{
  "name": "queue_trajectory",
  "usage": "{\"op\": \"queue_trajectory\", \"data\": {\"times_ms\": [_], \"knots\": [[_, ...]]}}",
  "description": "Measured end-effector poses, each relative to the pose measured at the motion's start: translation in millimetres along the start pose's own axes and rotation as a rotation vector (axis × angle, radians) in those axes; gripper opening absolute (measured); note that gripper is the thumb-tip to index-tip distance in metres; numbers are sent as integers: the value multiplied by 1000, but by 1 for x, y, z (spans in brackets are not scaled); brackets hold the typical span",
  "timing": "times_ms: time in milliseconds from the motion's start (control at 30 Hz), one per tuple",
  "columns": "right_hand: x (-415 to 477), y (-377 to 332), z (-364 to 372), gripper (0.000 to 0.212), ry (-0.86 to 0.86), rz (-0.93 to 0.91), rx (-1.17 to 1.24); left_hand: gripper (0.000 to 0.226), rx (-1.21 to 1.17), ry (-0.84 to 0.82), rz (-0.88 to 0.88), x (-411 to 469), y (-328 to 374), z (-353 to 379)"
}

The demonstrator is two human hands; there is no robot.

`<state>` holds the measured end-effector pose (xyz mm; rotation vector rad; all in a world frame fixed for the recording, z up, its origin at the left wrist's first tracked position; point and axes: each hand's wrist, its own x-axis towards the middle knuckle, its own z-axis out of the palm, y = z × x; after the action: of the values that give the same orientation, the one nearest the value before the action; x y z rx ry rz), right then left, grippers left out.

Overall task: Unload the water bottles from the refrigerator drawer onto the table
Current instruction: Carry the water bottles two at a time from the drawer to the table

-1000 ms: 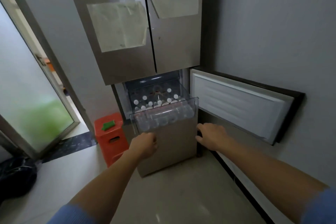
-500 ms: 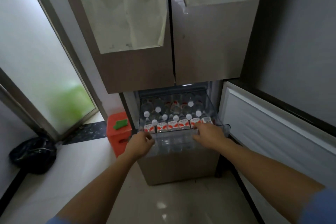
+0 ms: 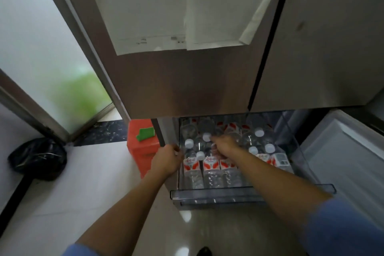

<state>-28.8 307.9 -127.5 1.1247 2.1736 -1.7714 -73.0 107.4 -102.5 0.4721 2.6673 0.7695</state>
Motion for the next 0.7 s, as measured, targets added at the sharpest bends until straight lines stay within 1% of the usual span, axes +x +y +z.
{"op": "queue_trajectory", "data": {"times_ms": [67, 133, 200, 233, 333, 433, 467, 533, 600, 700], "knots": [[24, -8, 20, 27, 19, 82, 99, 25, 29, -17, 23, 9, -7, 3], [45, -11, 36, 33, 40, 143, 212, 27, 83, -10, 53, 15, -12, 3], [59, -8, 45, 44, 68, 147, 295, 26, 133, -8, 91, 22, -16, 3], [62, -7, 46, 46, 76, 135, 322, 26, 173, -13, 114, 25, -17, 4], [61, -6, 43, 38, 51, 119, 340, 26, 338, -8, 235, 37, -10, 6], [54, -4, 29, 35, 47, 118, 319, 39, 482, 16, 394, 45, 3, 13], [50, -3, 23, 33, 48, 120, 302, 43, 561, 5, 422, 48, 6, 17], [39, -1, 8, 32, 39, 109, 305, 48, 734, -12, 431, 55, 11, 26], [26, 3, -8, 30, 28, 73, 345, 56, 864, -25, 402, 62, 15, 35], [12, 15, -30, 21, 35, 50, 367, 65, 976, -37, 380, 68, 19, 42]]}}
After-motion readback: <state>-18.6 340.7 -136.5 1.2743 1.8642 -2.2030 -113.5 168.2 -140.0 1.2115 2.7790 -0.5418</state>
